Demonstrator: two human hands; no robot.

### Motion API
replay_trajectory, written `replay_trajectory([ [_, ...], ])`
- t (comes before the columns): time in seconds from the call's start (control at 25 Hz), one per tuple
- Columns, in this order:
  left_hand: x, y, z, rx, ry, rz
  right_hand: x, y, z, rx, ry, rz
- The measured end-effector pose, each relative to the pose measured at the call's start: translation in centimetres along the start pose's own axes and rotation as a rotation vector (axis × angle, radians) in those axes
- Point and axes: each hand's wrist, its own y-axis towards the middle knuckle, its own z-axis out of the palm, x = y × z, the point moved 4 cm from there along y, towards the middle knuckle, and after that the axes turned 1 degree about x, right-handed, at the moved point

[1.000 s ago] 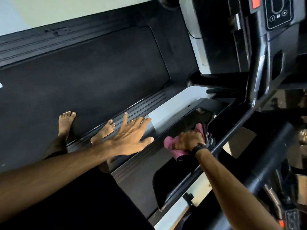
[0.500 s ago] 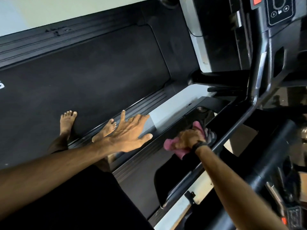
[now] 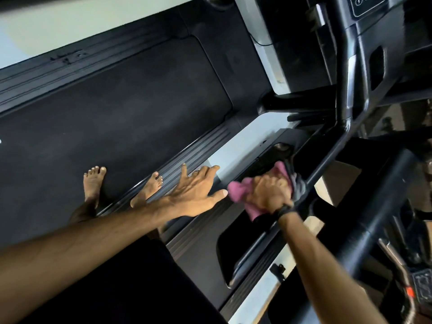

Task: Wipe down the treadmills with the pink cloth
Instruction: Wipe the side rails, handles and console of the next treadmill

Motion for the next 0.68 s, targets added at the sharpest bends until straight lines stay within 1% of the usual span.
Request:
replay_trajectory([
  [0.08,-0.1,1.2,1.4,-0.005,-0.085,0.033,2.9,-4.7,0.3,-0.070,0.087,-0.109],
  [0.12,-0.2,1.8,2.0,-0.007,-0.103,0.043,2.8,-5.9,-0.2,-0.094,0.123,-0.130],
  [0.16,-0.4,2.2,2.3,-0.005,-0.112,0.050,1.6,-5.6,-1.1,-0.110,0.147,-0.095],
  [0.28,-1.0,2.4,2.3,-0.022,-0.150,0.066,-5.7,-0.1,-3.9,-0.191,0.104,0.137],
  [0.36,-0.8,2.3,2.2,-0.041,-0.180,0.065,-8.7,1.8,-4.4,-0.177,0.105,0.209],
  [0.44,-0.4,2.3,2.4,-0.042,-0.196,0.047,-7.0,0.2,-3.8,-0.244,0.102,0.202],
  [0.48,-0.3,2.3,2.4,-0.045,-0.195,0.039,-4.7,-2.1,-2.9,-0.298,0.143,0.185],
  [0.52,-0.4,2.5,2.3,-0.054,-0.189,0.037,-2.4,-4.6,-2.0,-0.396,0.212,0.152],
  [0.56,-0.6,2.8,2.4,-0.058,-0.186,0.046,-0.3,-6.9,-0.9,-0.450,0.306,0.106],
  [0.6,-1.0,3.1,2.4,-0.055,-0.194,0.057,1.0,-8.5,0.1,-0.462,0.385,0.059],
  [0.68,-2.0,3.6,2.5,-0.046,-0.207,0.080,0.5,-8.6,1.0,-0.495,0.460,0.039],
])
